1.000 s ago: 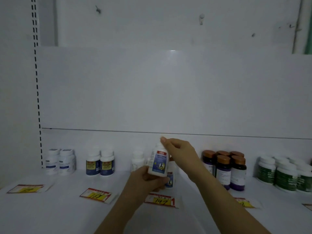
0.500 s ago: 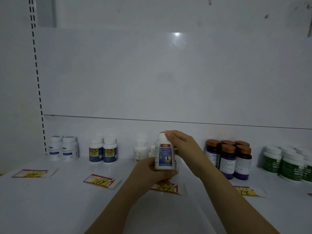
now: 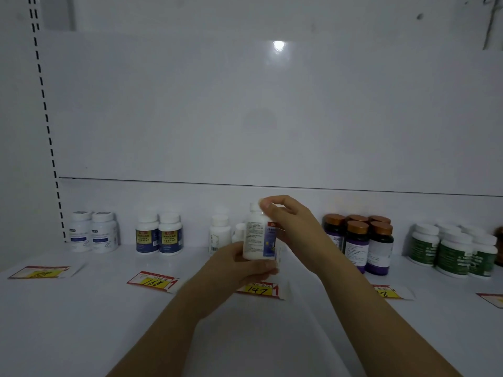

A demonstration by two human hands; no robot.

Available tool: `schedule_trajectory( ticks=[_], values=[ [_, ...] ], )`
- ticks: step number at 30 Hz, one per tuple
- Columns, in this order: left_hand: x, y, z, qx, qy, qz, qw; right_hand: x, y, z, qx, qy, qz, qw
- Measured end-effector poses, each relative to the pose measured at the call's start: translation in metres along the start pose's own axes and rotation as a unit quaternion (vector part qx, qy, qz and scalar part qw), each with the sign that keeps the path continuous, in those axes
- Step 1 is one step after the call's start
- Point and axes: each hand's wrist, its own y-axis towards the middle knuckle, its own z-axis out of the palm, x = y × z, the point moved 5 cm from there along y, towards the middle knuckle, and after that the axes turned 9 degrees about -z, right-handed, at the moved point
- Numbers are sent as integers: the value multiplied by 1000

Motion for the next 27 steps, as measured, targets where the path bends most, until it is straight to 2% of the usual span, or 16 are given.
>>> schedule_trajectory(
  ticks=[3,5,7,9,11,13,15,17,20,22,24,26,27],
  values=[
    [-4,0,-6,-84,114,30,990,0,-2,3,6,-64,-7,998],
    [-3,2,-5,-90,141,25,986,-3,-3,4,8,-95,-8,995],
    [1,4,-3,-44,100,5,994,-5,-2,3,18,-80,-5,997],
    [4,4,-1,16,18,-7,1000,-6,-1,2,30,-10,12,999],
    [4,3,-4,30,-27,-4,999,-6,-2,3,40,52,28,997],
    [2,5,-11,-20,30,18,999,-7,-3,5,44,36,20,998],
    [-1,4,-14,-84,115,44,989,-7,-5,9,51,-51,-1,997],
    [-3,3,-13,-113,138,56,982,-6,-5,10,38,-93,-14,995],
    [-2,3,-11,-71,98,39,992,-6,-4,4,22,-25,1,999],
    [2,4,-7,3,15,10,1000,-6,-3,0,37,38,21,998],
    [3,3,-5,38,-46,-10,998,-5,-5,1,63,94,33,993],
    [2,4,-8,4,0,4,1000,-6,-7,3,77,91,34,992],
    [1,4,-10,-27,46,16,998,-6,-8,4,79,47,27,995]
  ],
)
